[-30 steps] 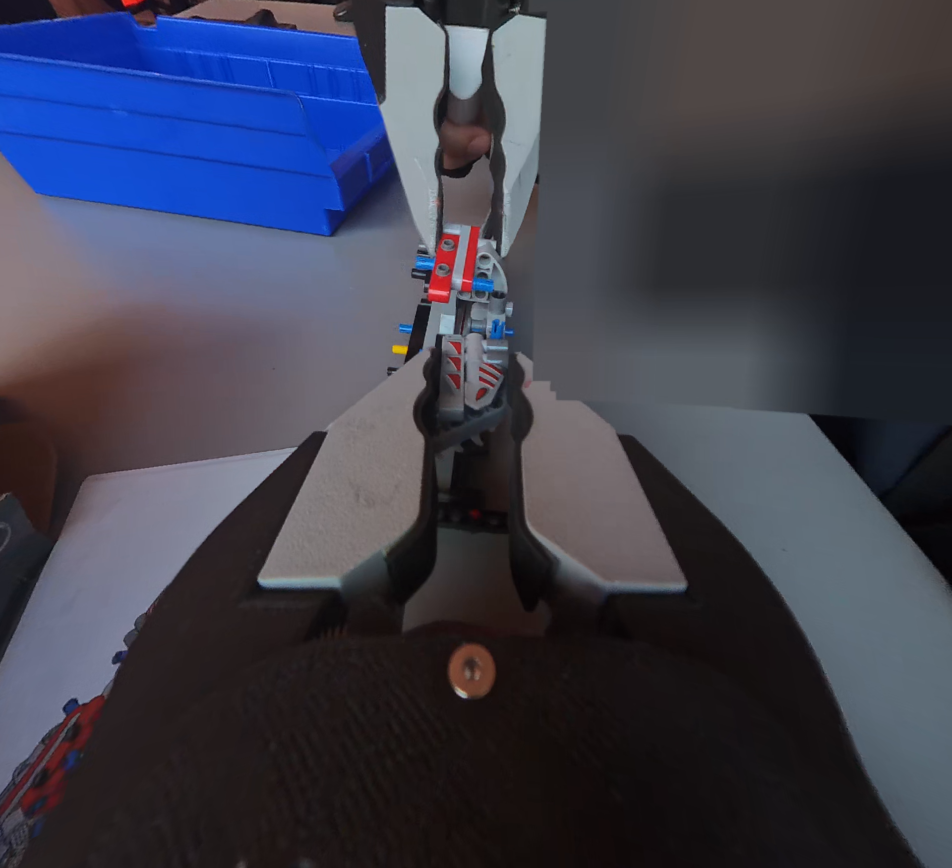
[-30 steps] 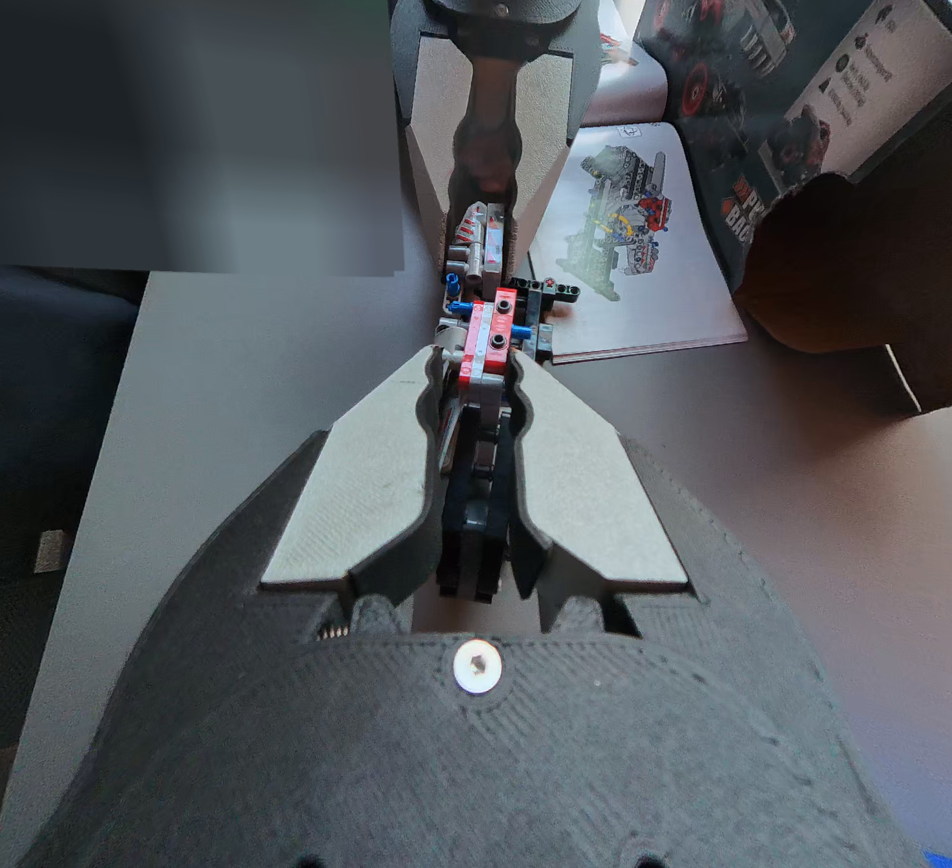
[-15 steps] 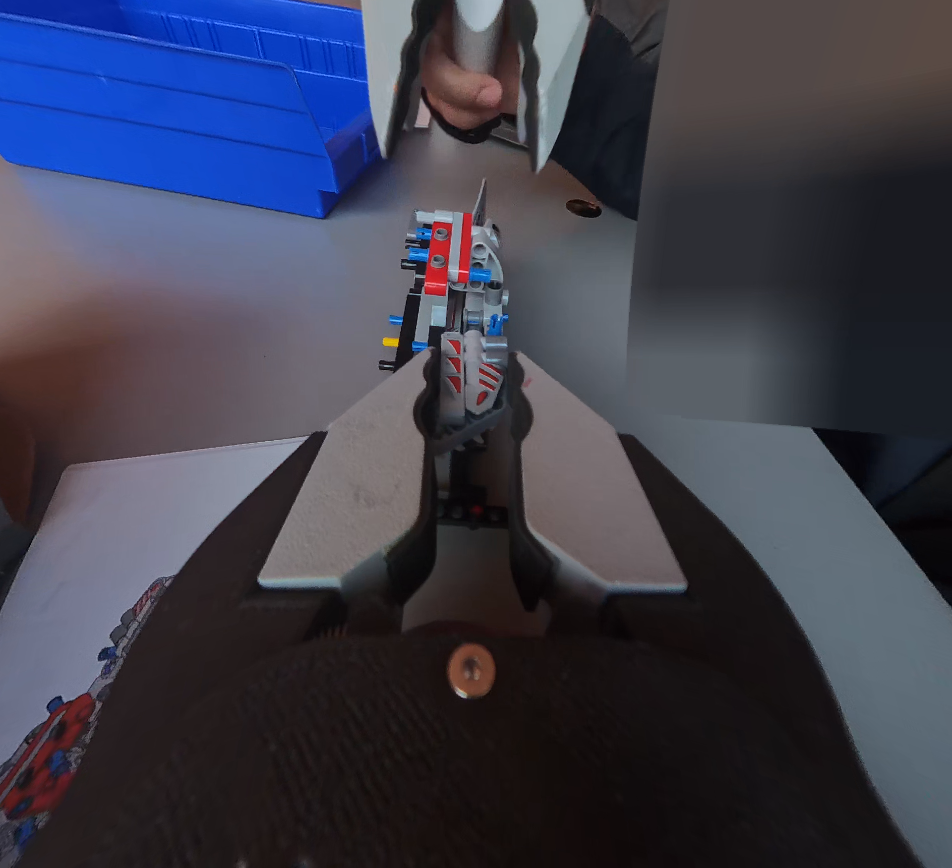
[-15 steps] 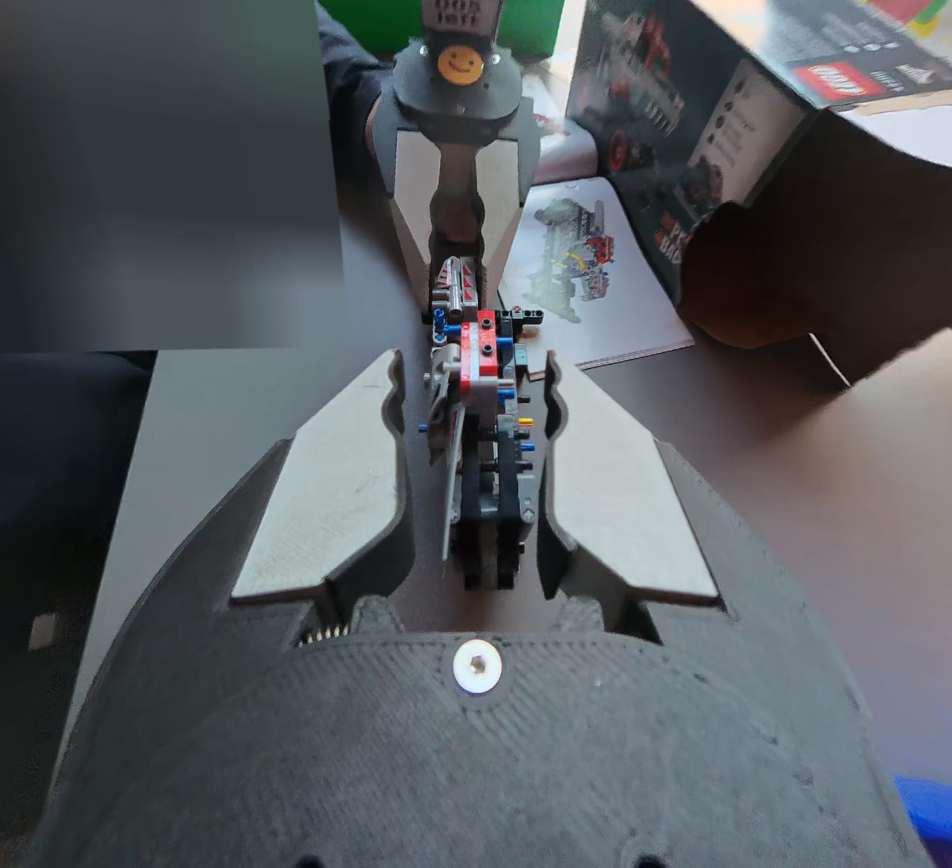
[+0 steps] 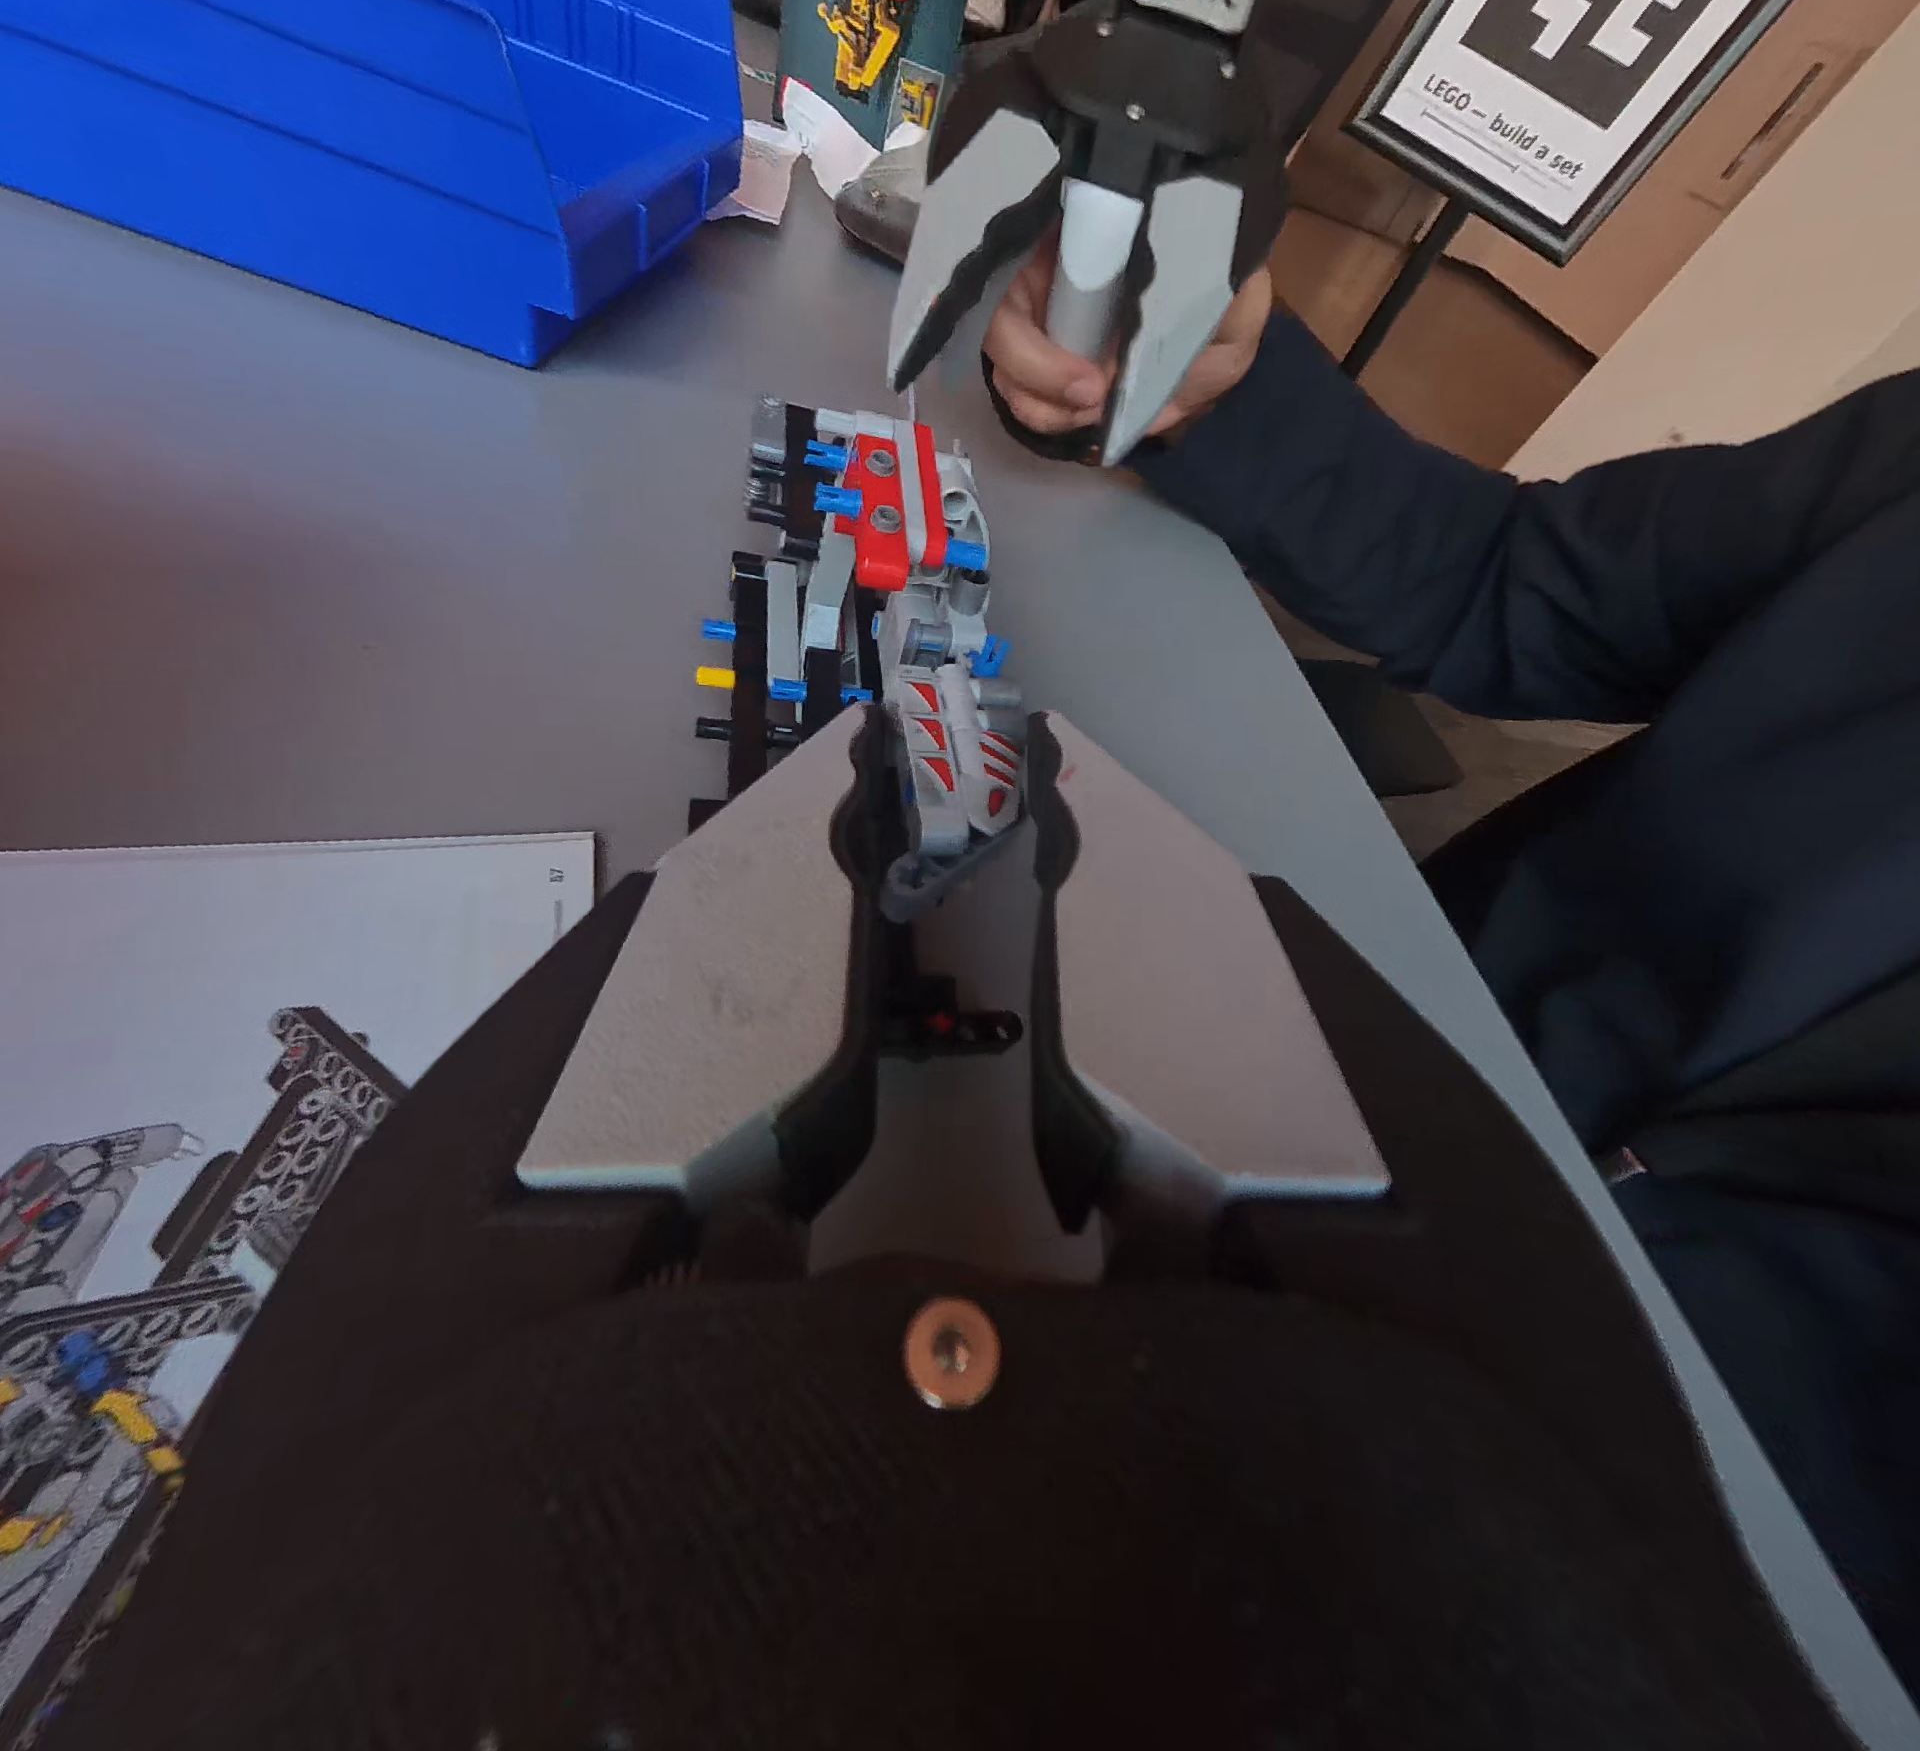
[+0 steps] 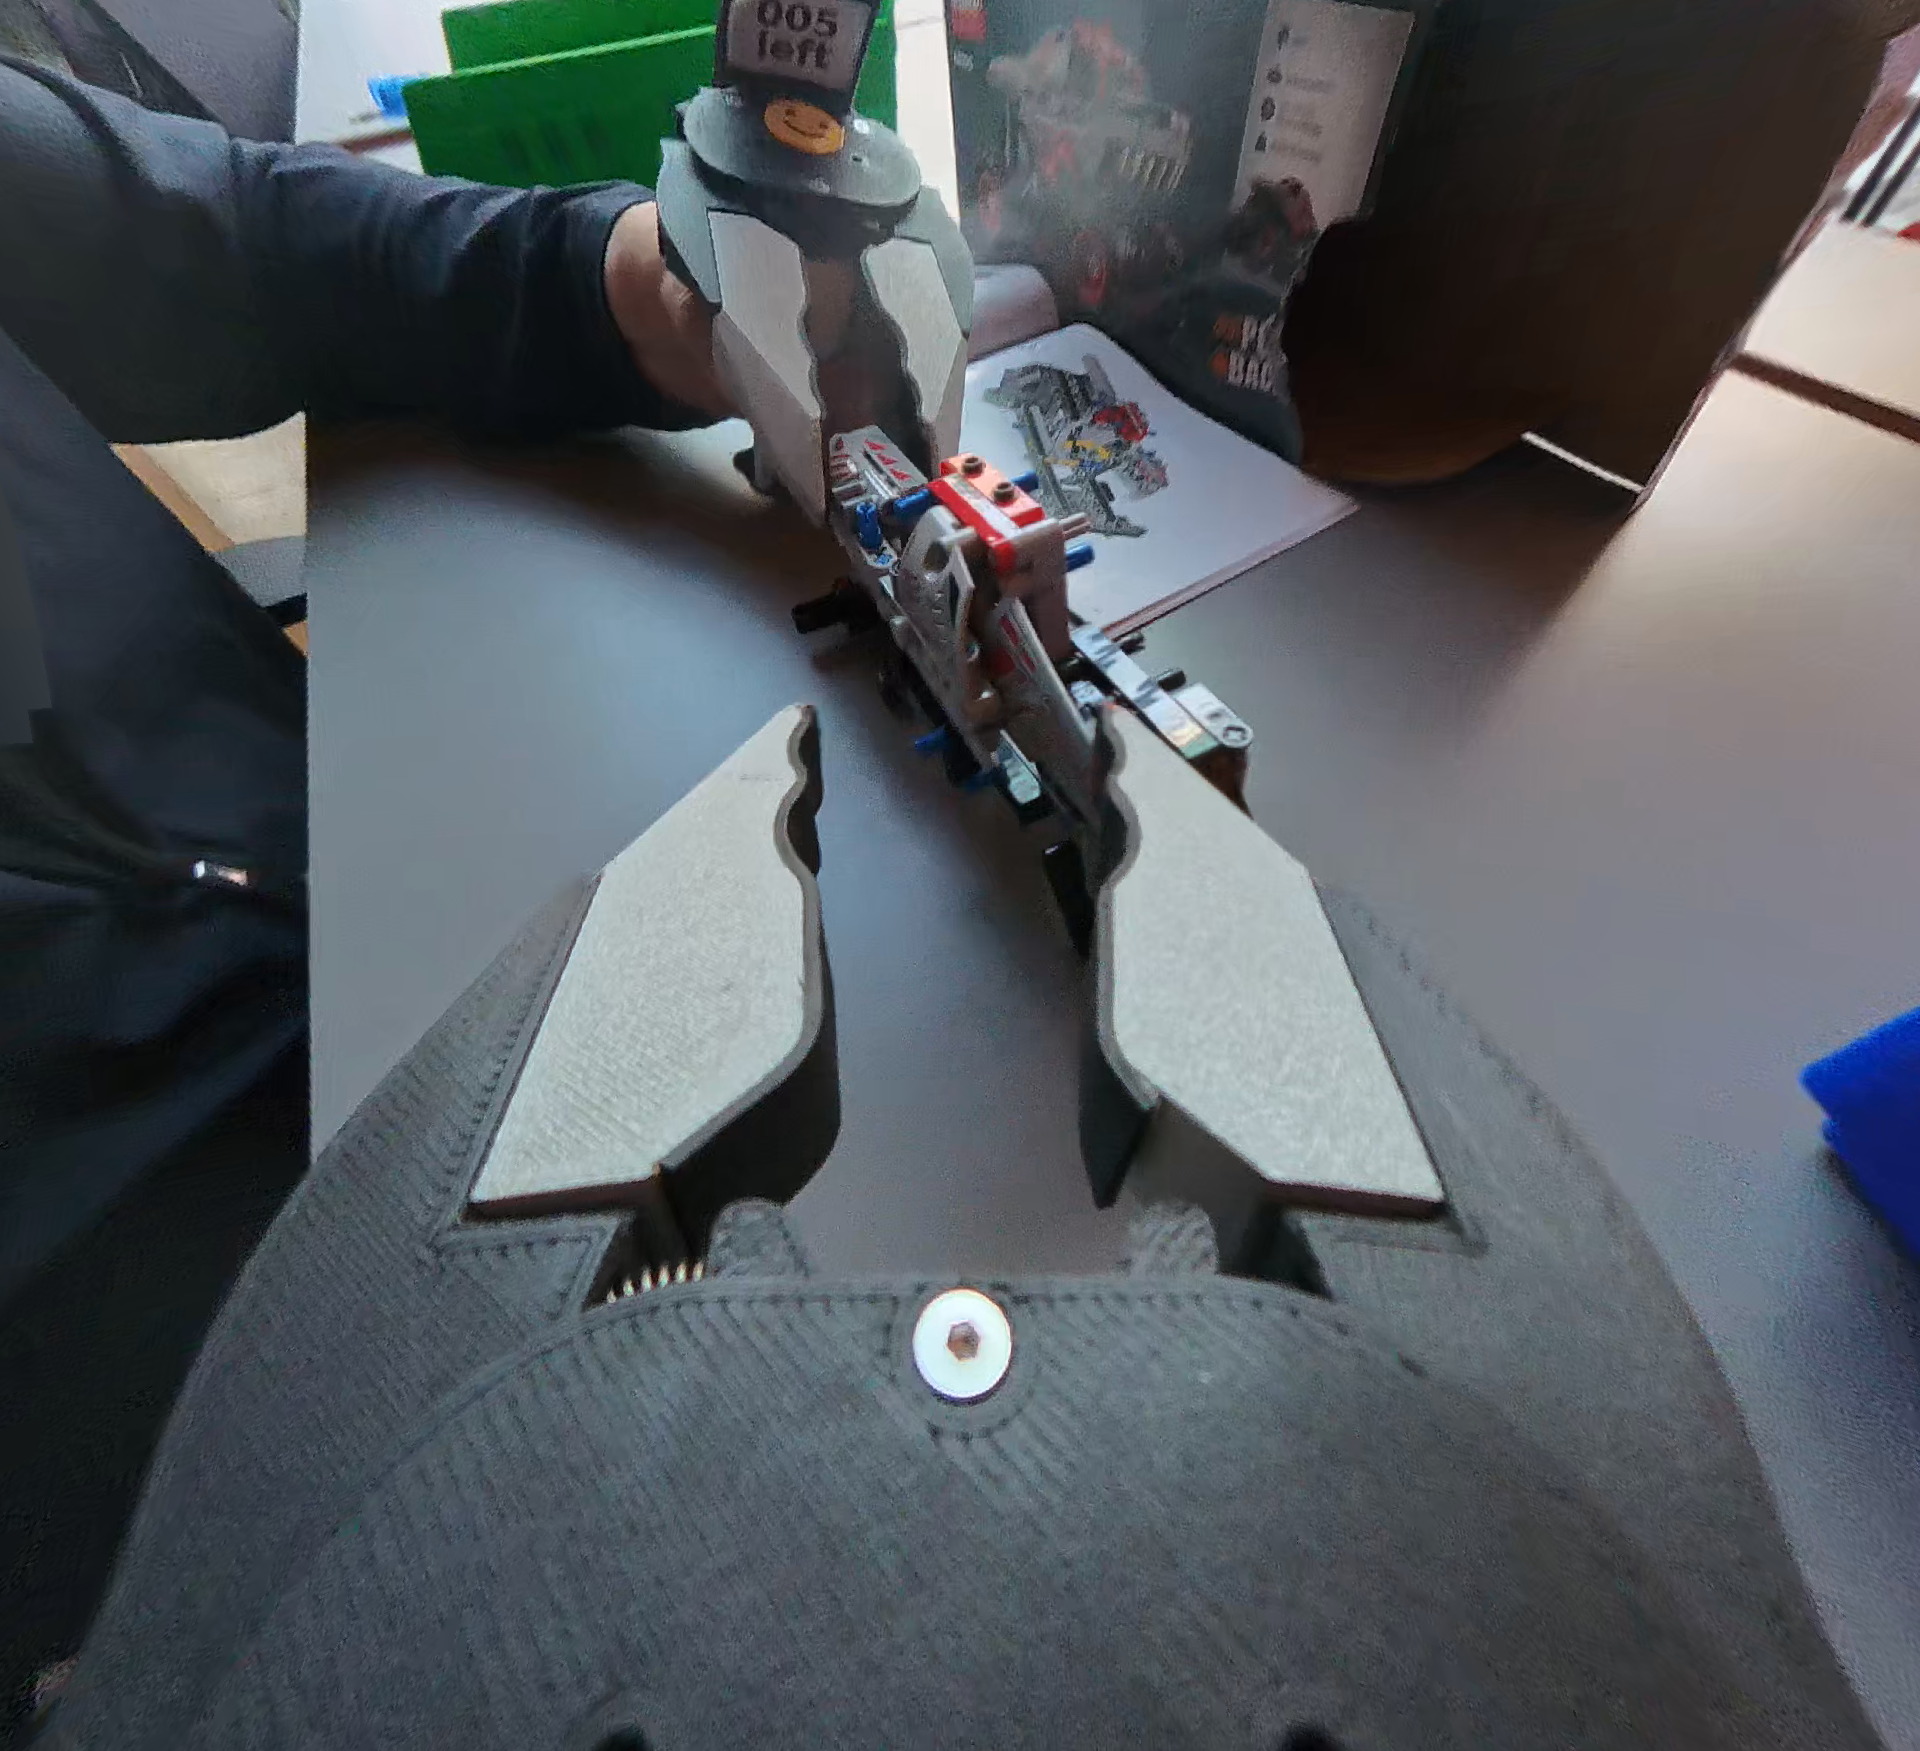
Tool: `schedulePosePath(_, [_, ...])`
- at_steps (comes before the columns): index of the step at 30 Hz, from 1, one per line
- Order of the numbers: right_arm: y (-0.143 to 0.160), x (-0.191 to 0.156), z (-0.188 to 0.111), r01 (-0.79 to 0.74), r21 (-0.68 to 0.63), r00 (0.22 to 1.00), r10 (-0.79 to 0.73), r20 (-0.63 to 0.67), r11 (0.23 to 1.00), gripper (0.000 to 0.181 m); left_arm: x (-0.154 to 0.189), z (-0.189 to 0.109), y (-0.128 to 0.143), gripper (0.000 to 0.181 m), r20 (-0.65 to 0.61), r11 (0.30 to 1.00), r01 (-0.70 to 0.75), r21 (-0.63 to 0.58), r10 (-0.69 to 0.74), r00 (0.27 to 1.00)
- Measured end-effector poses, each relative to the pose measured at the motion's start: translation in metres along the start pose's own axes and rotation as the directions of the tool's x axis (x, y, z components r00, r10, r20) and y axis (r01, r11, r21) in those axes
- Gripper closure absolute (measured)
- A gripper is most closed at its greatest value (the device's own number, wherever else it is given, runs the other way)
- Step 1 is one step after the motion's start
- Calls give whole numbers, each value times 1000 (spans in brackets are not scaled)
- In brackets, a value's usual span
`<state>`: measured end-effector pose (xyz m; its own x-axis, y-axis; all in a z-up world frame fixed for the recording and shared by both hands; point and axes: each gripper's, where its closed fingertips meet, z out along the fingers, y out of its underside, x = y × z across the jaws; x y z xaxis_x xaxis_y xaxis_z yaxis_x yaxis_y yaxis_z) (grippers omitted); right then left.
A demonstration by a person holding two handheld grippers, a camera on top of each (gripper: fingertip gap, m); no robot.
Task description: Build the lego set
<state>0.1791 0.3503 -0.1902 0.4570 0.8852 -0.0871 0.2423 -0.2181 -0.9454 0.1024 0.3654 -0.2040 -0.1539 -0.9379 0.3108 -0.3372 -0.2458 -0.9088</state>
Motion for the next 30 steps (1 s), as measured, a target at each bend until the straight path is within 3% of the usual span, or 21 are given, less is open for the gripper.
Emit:
schedulePosePath(5, [-6,-6,-8,84,19,990,-82,-112,996,137,3,-2,-5,157,-83,992,121,35,-118,990])
schedulePosePath(10, [17,8,1,94,-168,974,-126,-189,981,122,7,0,-2,157,-156,972,235,12,-230,961])
schedulePosePath(14, [12,18,-3,94,-128,938,-131,-321,987,129,13,-2,-4,160,-193,970,244,9,-238,952])
schedulePosePath(18, [11,8,-10,85,-58,931,-101,-352,995,132,13,-12,-5,145,-122,988,149,-29,-151,981])
schedulePosePath(23, [17,8,-18,62,-38,923,-71,-378,997,128,23,-7,17,122,50,950,-21,-311,39,998])
schedulePosePath(27, [13,14,-21,60,4,918,-53,-393,998,118,20,5,24,135,150,910,-136,-392,209,966])
schedulePosePath(30, [18,22,-16,71,-38,922,-80,-380,997,101,14,9,19,146,187,904,-182,-388,270,945])
